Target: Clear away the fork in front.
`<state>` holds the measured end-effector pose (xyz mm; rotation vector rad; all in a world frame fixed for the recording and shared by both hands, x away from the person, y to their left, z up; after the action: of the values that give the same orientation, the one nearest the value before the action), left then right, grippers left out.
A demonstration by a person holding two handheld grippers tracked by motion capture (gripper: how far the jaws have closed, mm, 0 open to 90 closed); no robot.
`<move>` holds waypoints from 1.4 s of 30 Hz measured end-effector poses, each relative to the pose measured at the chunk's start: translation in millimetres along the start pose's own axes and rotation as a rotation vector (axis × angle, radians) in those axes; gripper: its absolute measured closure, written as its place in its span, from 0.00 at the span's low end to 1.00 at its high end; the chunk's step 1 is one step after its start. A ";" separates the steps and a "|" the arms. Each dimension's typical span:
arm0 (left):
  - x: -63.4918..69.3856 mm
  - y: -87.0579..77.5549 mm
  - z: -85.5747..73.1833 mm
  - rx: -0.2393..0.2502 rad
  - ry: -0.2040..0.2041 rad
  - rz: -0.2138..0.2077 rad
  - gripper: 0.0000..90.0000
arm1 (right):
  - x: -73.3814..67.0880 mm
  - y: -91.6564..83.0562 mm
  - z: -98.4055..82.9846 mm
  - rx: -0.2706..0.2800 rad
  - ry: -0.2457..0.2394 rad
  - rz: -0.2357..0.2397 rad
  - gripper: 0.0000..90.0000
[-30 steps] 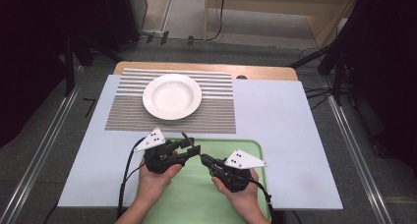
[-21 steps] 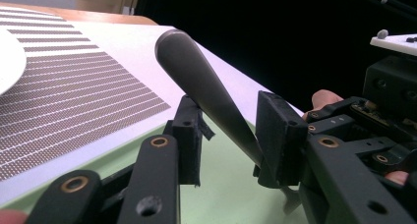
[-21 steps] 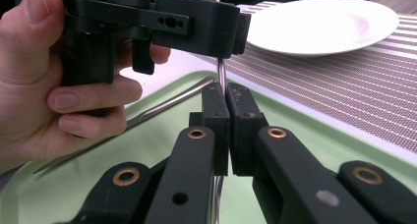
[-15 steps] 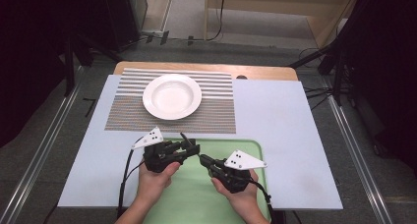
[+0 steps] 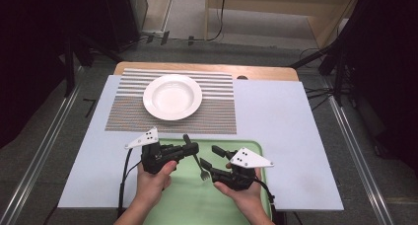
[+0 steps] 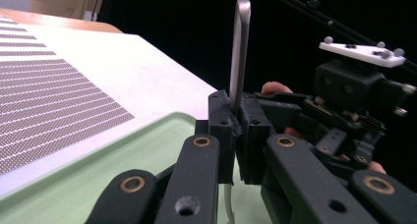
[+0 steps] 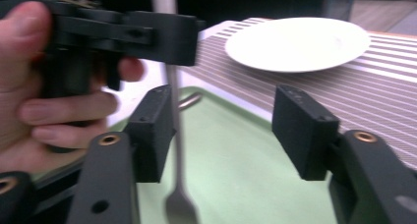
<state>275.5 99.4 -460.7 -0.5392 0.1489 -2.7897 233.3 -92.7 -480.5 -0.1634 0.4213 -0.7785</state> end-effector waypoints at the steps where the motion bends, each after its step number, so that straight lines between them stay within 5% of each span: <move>1: 0.8 -0.4 0.2 -0.003 0.004 -0.001 0.96 | 2.0 -1.4 0.6 0.004 -0.001 -0.020 0.39; 6: 0.7 -3.0 -0.3 -0.014 0.020 -0.015 0.96 | 13.5 -8.0 3.4 0.007 -0.007 -0.128 0.11; 10: 1.7 -4.8 -1.1 -0.025 0.040 -0.010 0.96 | 23.8 -15.0 4.7 0.014 0.014 -0.181 0.11; 12: 2.1 -6.0 -1.2 -0.033 0.050 -0.001 0.96 | 30.0 -18.8 4.8 0.028 -0.012 -0.238 0.00; 20: 3.4 -12.0 -0.3 -0.036 0.072 -0.004 0.96 | 46.7 -32.6 3.3 0.051 -0.005 -0.256 0.00; 30: 4.5 -21.0 2.1 -0.023 0.060 0.002 0.96 | 75.8 -59.0 1.6 0.074 0.008 -0.386 0.00; 42: 4.6 -31.8 3.1 -0.041 0.051 0.010 0.96 | 103.1 -92.2 -4.8 0.102 0.007 -0.424 0.00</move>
<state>264.1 128.0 -451.2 -0.4765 0.2192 -2.7974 237.1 -230.8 -489.3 -0.1569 0.3559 -1.2150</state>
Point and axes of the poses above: each handheld gripper's, and its own axes: y roughly forward along the jaws, z roughly out of its top, x roughly to its right, the point moved 4 cm from there along y, roughly forward along the jaws, and after that the axes turned 7 degrees about y, right-handed, at the moved point
